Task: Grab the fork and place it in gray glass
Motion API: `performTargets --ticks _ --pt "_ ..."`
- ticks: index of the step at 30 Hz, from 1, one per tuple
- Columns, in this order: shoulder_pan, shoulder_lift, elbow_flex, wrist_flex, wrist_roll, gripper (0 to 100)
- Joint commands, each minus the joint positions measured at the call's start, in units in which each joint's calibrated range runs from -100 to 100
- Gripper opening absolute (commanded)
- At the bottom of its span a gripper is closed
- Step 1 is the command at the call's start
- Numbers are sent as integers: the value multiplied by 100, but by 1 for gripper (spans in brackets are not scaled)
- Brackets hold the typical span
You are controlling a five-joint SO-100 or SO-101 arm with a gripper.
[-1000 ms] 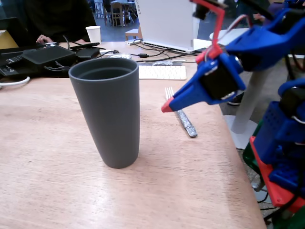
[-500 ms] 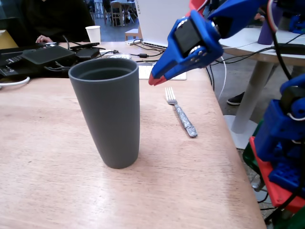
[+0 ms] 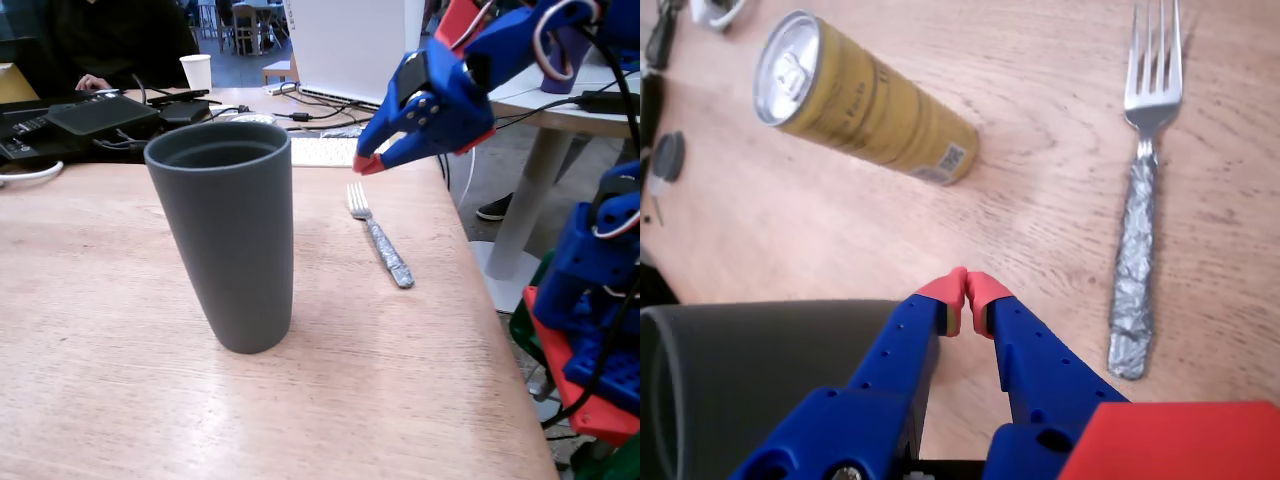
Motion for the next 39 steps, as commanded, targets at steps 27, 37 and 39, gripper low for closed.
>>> performTargets --ticks 27,37,39 --pt "1976 2896 -720 -11 181 0" --pt "2061 3239 -701 -11 386 25" --pt "2145 3231 -701 -11 352 33"
